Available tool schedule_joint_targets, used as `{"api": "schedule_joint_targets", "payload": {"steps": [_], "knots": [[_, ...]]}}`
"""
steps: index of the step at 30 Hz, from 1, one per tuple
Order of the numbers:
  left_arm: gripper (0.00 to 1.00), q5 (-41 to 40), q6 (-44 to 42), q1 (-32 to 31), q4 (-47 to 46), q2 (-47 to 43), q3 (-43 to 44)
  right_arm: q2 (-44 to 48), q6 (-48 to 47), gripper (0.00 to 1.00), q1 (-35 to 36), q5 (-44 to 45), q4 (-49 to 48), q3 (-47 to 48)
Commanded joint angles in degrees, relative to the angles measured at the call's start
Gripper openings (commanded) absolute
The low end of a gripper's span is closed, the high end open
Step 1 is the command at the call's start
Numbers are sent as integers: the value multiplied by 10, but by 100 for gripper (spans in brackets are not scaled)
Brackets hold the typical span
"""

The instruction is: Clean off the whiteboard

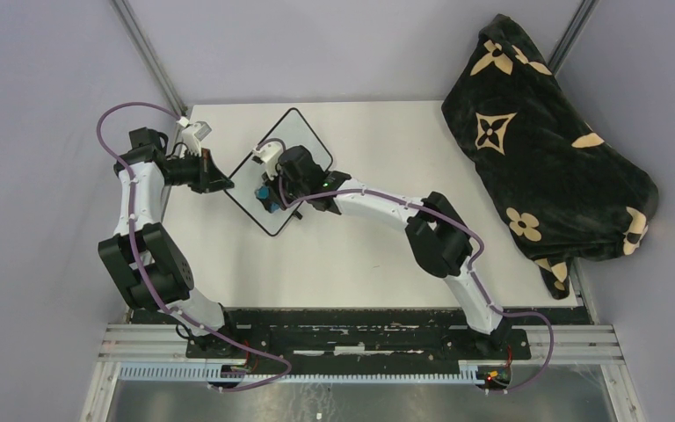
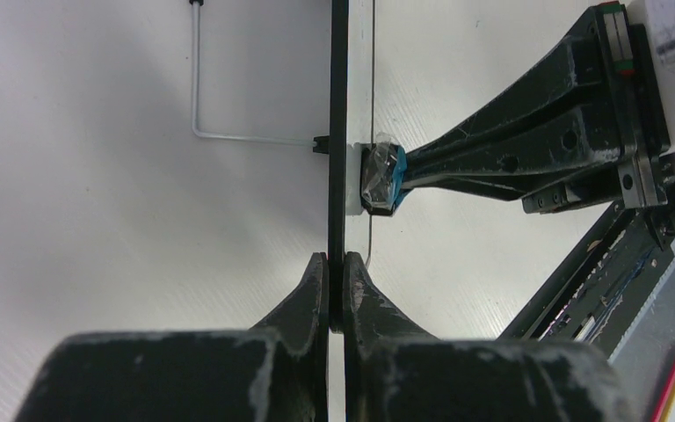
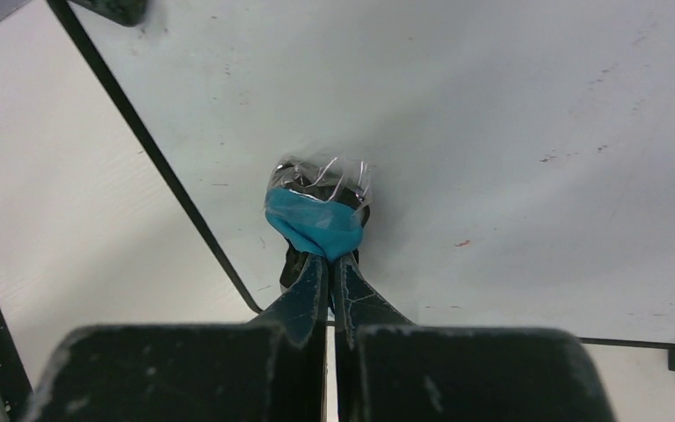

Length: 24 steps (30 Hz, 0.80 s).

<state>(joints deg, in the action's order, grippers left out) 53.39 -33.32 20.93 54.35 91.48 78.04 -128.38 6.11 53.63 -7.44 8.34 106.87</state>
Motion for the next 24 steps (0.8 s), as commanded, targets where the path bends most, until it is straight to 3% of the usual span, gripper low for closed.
{"api": "schedule_joint_targets", "payload": {"steps": [1, 24], "knots": [[3, 24, -32, -15, 37, -10, 4, 3, -1, 0, 16, -20, -20, 36], [3, 22, -32, -14, 37, -15, 3, 8, -6, 1, -100, 20, -21, -27]]}}
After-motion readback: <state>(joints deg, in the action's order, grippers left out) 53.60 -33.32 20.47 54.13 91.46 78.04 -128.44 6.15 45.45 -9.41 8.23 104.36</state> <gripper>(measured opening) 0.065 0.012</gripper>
